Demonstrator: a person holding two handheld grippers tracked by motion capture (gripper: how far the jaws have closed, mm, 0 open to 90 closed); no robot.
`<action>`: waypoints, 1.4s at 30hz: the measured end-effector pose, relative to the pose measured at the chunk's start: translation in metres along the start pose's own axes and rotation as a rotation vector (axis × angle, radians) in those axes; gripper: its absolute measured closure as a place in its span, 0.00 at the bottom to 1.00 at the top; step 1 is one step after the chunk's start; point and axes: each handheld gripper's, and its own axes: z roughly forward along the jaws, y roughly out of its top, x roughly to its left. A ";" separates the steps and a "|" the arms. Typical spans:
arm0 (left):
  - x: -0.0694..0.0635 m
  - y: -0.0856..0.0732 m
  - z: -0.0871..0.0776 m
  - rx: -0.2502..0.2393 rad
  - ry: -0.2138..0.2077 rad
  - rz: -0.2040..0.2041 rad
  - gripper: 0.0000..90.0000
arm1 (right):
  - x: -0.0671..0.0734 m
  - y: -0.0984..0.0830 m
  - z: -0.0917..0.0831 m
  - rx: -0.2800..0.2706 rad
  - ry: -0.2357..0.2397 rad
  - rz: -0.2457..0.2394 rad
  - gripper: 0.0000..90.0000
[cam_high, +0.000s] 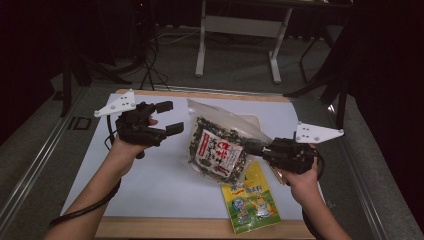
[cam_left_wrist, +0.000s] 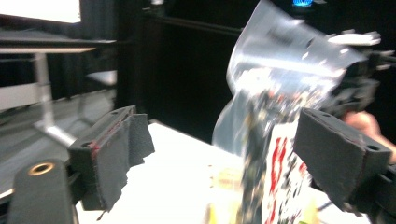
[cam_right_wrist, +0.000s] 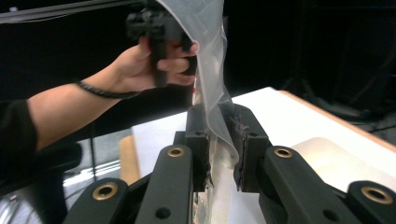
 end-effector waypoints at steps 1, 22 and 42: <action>0.000 0.000 0.000 0.000 0.000 0.000 0.11 | 0.000 0.000 0.000 0.000 0.000 0.000 0.88; 0.003 -0.062 -0.013 0.080 0.298 0.094 0.02 | -0.044 0.023 -0.018 -0.024 -0.348 -0.055 0.88; -0.007 -0.115 -0.016 0.143 0.316 0.042 0.01 | -0.097 -0.009 0.009 0.058 -0.456 -0.022 0.88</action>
